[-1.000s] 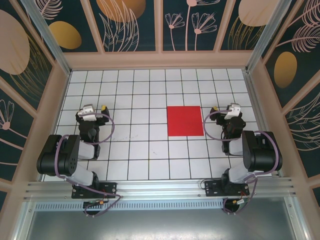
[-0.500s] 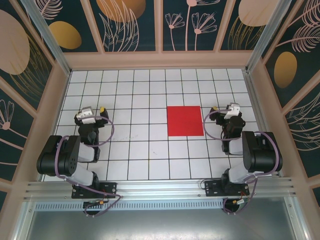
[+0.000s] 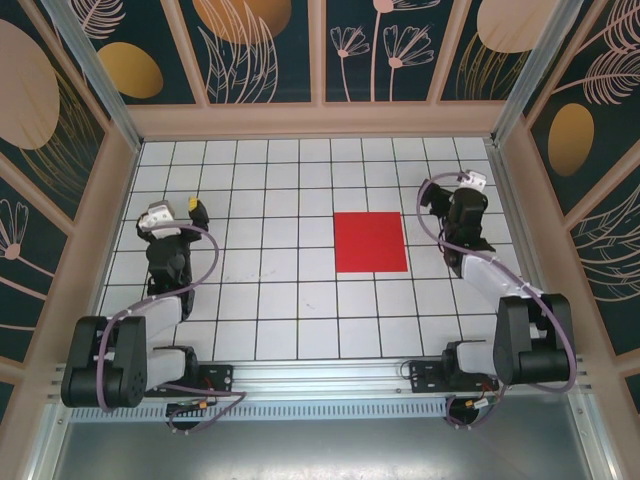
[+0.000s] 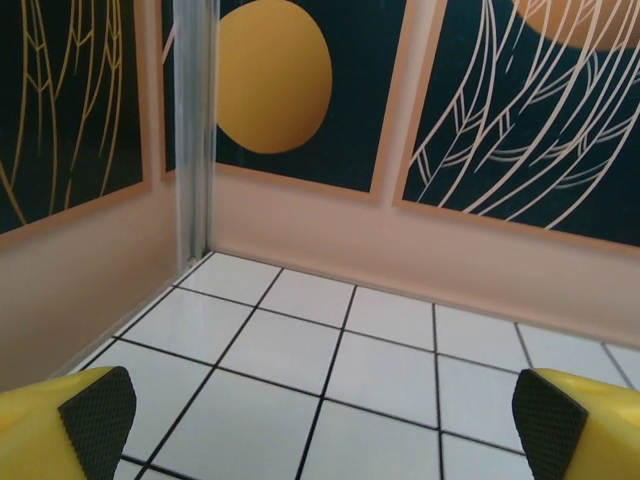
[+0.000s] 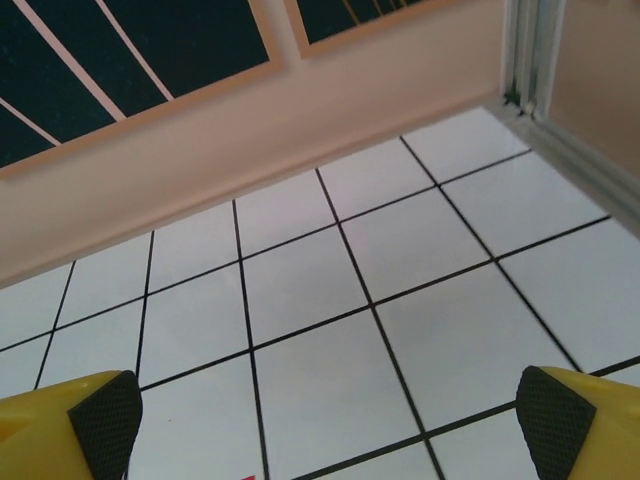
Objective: Fold a paper plane with a square sheet of paper (pick it up from the middle)
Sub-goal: Move the paper to the center of the table.
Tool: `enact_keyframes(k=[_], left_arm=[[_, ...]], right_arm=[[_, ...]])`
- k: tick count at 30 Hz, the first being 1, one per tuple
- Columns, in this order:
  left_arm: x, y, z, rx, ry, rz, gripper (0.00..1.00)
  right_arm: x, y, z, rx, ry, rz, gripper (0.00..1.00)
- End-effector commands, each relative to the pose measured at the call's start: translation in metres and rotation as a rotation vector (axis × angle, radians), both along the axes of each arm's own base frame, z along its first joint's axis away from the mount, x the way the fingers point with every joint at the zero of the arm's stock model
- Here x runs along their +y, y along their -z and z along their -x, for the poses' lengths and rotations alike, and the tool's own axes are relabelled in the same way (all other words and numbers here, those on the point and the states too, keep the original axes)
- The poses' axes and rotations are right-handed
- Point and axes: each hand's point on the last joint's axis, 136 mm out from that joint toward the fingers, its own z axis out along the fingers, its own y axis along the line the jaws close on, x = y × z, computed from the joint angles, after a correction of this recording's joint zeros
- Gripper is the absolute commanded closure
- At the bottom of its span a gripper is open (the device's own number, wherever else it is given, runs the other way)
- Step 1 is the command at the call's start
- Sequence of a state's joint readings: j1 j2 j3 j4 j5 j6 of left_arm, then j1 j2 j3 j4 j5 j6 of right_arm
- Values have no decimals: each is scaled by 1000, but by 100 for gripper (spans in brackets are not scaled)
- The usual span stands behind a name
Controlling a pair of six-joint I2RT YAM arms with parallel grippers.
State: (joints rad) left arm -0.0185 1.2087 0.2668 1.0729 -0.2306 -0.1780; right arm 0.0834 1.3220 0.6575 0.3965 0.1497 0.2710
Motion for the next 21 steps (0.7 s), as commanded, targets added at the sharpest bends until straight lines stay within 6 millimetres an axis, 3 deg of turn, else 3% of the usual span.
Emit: enact_keyframes(k=[1,5,12,17,21], left_arm=[[-10,10,-7,110,60,164,1],[-25,8,-21,237,114,378,1],[-47,9,-27,390,201,465,1],[-50,6,-24,419,217,445,1],[-49,13,-21,439,208,438,1]], right_arm=[[32,46,11,252,-60,-160,1],[77,62,14,349,-117,-219,2],[141,105,28,500,-109,-187,3],[176,138,29,598,-145,-185,6],[186,156,33,646,-132,-149,6]])
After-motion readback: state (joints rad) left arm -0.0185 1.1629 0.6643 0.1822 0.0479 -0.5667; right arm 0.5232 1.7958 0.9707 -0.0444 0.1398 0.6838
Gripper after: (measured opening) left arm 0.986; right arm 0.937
